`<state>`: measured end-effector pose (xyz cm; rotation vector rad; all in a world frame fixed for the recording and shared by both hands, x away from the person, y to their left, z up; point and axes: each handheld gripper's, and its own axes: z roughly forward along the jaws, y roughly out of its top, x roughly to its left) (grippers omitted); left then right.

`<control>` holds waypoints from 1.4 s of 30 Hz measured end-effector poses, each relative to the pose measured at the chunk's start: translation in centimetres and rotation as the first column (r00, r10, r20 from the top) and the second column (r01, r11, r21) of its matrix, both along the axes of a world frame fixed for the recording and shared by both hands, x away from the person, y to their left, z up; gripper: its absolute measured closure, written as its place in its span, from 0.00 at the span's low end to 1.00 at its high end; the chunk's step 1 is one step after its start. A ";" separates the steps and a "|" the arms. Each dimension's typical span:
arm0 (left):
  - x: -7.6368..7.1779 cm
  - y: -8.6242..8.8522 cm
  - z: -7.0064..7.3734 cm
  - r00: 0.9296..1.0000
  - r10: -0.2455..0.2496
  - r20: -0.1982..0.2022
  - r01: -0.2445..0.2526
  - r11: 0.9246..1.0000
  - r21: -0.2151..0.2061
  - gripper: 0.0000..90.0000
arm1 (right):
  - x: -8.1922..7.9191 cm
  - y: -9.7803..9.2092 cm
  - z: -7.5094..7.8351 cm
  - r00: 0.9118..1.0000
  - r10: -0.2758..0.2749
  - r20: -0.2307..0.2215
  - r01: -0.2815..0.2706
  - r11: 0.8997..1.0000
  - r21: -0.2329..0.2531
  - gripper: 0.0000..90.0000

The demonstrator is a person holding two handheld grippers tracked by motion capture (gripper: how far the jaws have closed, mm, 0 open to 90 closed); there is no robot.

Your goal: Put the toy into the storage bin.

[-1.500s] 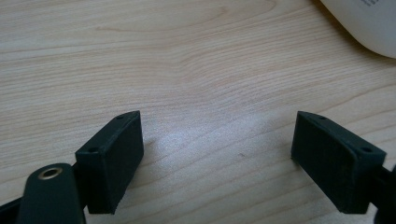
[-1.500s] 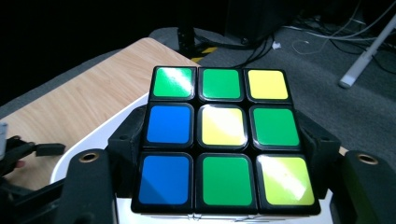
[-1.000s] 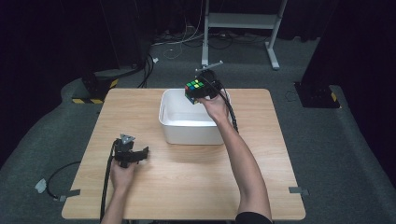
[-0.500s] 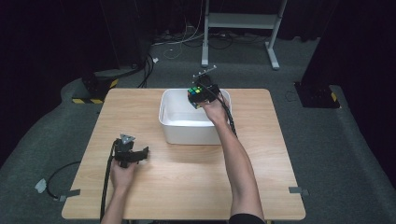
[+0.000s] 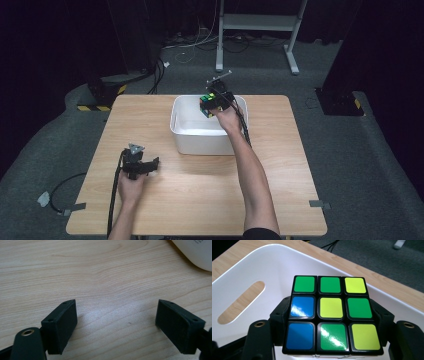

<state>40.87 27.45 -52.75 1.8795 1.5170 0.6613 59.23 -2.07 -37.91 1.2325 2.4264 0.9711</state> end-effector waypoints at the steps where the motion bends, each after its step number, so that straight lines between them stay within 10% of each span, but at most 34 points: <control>1: 0.0 0.0 0.0 1.000 0.000 0.000 0.000 1.000 0.000 0.20 | 0.0 0.1 -0.1 1.000 0.005 -0.006 -0.005 1.000 0.002 0.38; 42: 0.0 0.0 0.0 1.000 -0.004 -0.001 0.004 1.000 -0.001 0.20 | -1.0 0.2 0.5 0.999 0.032 0.004 -0.032 0.998 -0.056 0.38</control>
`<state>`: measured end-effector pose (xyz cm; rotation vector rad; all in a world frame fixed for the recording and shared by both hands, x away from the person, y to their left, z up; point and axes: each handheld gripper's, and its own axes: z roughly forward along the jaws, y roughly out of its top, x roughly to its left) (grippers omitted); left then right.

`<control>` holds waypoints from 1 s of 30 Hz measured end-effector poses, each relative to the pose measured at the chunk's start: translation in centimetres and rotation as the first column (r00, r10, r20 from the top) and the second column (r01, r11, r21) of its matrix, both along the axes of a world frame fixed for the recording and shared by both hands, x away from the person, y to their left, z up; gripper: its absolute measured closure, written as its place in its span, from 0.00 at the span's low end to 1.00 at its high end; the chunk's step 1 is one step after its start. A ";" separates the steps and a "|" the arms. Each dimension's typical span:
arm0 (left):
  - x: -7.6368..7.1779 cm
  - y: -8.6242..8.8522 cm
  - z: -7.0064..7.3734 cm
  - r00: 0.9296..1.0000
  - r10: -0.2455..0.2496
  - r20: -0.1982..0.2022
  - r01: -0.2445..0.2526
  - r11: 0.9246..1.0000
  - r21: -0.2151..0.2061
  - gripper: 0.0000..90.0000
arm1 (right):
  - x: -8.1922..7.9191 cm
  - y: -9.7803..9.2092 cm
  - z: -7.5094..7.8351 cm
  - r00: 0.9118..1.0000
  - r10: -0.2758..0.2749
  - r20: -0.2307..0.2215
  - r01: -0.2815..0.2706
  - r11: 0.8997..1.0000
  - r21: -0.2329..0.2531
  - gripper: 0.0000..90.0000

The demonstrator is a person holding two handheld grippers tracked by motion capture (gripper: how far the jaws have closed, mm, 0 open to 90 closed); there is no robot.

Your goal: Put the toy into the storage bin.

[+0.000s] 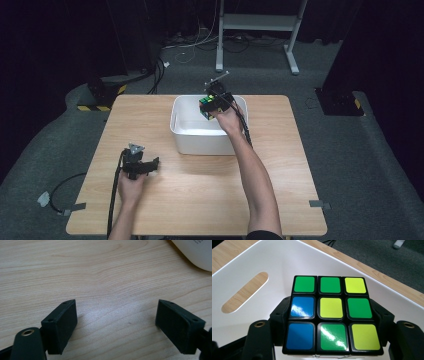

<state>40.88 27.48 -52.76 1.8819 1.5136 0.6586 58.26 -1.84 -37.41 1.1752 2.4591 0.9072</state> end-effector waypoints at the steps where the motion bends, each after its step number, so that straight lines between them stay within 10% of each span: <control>1: 0.0 0.0 0.0 1.000 0.000 0.000 0.000 1.000 0.000 0.20 | -0.1 0.0 0.0 1.000 0.001 -0.001 -0.001 1.000 0.002 0.38; 30: 0.0 0.0 0.0 1.000 0.000 -0.001 0.000 1.000 0.001 0.20 | -2.4 -1.8 0.8 0.998 0.062 0.002 -0.062 0.995 0.079 0.38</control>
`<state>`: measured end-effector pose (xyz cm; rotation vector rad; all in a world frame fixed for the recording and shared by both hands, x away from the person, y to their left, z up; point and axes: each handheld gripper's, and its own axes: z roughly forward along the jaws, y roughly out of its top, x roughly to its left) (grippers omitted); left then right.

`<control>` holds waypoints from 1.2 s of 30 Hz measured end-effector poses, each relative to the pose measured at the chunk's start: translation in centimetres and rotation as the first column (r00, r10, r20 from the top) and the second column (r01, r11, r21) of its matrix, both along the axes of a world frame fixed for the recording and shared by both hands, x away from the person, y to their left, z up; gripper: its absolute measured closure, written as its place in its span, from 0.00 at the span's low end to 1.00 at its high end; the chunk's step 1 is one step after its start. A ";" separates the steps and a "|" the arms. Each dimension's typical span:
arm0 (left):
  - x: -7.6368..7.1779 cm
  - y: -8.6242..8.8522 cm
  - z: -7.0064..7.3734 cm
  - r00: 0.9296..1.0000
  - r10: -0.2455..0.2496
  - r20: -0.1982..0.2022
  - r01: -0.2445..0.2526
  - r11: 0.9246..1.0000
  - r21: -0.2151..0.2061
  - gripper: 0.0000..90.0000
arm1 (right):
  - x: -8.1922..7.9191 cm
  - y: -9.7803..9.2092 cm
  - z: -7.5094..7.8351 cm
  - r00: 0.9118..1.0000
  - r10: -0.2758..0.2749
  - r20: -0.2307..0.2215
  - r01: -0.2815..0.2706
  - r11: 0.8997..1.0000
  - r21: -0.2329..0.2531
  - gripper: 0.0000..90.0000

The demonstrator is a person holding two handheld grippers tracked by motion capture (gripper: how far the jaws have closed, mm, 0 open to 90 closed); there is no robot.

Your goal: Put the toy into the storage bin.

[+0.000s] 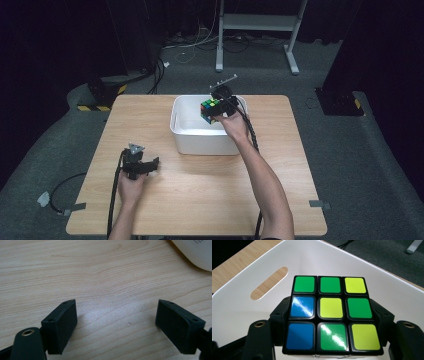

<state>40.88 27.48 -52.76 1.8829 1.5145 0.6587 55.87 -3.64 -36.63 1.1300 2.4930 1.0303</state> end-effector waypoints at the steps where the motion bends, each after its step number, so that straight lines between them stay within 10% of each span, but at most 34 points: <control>1: 0.0 0.0 0.0 1.000 0.000 0.000 0.000 1.000 0.000 0.20 | -0.1 0.0 0.0 1.000 0.002 0.001 -0.002 1.000 0.000 0.38; 36: 0.0 0.0 0.0 1.000 -0.001 -0.001 0.001 1.000 0.002 0.20 | -2.4 -1.7 0.7 0.998 0.050 0.048 -0.049 0.999 -0.022 0.38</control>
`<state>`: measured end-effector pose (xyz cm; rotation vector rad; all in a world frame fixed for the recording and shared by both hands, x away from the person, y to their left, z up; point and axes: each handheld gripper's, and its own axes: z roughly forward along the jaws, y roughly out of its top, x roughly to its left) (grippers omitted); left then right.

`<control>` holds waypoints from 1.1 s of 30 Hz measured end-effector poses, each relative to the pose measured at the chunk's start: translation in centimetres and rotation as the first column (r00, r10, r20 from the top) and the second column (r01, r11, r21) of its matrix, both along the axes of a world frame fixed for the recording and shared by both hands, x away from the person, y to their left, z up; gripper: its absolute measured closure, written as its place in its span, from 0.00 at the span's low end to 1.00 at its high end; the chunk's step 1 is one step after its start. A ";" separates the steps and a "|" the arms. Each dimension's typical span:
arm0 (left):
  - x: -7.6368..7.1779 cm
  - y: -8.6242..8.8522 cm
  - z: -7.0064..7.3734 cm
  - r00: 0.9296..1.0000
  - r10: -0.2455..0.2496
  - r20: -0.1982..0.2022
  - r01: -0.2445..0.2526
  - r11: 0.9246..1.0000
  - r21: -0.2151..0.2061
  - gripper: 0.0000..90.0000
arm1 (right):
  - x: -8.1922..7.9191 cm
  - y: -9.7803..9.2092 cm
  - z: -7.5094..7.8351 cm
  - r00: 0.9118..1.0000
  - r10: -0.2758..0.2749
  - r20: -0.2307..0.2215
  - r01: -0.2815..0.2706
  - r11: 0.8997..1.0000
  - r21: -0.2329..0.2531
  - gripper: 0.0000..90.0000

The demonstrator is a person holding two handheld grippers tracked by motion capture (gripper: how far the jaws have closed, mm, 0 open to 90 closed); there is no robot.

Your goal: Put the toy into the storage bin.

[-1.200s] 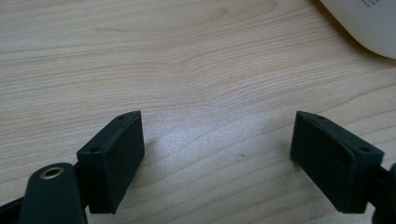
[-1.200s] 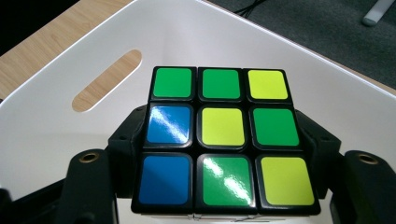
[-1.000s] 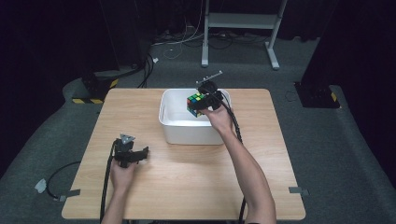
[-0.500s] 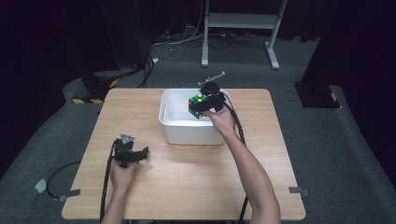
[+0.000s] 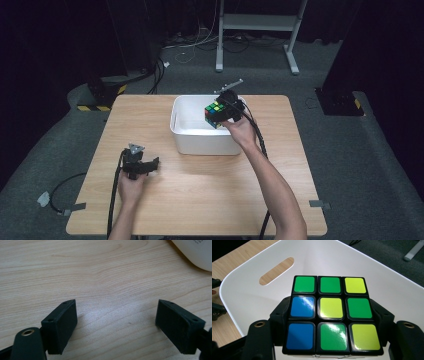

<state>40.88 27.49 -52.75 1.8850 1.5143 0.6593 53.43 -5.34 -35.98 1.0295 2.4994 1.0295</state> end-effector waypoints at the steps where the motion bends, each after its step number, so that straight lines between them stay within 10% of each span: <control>1: 0.0 0.0 0.0 1.000 0.000 0.000 0.000 1.000 0.000 0.20 | -0.1 -0.1 0.0 1.000 0.000 0.005 0.000 1.000 -0.004 0.38; 33: 0.0 0.0 0.0 1.000 -0.002 0.000 0.002 1.000 0.001 0.20 | -2.3 -2.7 0.1 0.996 -0.058 0.062 0.058 0.998 0.007 0.38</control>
